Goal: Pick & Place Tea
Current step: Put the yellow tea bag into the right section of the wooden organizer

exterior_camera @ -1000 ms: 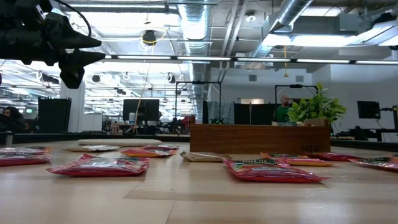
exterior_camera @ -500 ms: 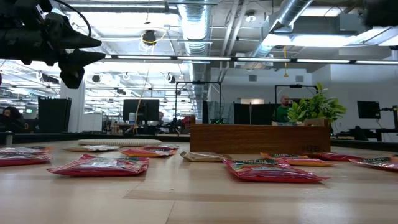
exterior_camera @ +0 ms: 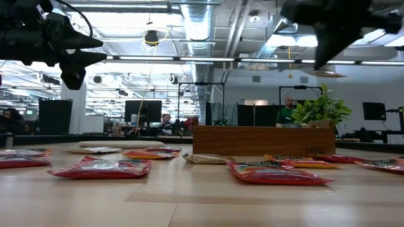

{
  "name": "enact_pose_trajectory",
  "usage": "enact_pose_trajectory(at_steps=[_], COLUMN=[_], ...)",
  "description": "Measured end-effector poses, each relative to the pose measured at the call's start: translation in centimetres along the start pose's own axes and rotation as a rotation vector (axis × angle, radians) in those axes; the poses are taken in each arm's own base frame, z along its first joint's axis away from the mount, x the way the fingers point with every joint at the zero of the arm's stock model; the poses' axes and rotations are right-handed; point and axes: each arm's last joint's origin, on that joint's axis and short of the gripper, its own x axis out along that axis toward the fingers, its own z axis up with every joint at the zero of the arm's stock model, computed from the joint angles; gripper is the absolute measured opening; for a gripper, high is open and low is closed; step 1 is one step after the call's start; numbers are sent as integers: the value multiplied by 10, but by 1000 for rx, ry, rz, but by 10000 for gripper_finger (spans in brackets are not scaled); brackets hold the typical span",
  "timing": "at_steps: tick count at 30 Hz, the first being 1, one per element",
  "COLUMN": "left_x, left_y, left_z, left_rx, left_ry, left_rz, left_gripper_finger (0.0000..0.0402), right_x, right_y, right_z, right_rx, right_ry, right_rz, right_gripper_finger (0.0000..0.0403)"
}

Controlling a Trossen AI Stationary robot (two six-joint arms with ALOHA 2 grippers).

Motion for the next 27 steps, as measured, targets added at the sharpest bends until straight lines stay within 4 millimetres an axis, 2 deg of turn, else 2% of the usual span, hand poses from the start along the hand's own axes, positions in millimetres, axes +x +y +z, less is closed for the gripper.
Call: enact_pose_trajectory(at_steps=[4, 7, 27], left_x=[0, 0, 0], left_y=[0, 0, 0], left_z=[0, 0, 0], left_rx=[0, 0, 0], left_ry=[0, 0, 0], left_rz=[0, 0, 0], left_gripper_finger=[129, 129, 129], right_x=[13, 24, 75], right_y=[3, 4, 0], right_z=[14, 15, -27], right_rx=[15, -3, 84], right_ry=[-99, -112, -236], right_rz=[-15, -29, 21], right_gripper_finger=[0, 0, 0])
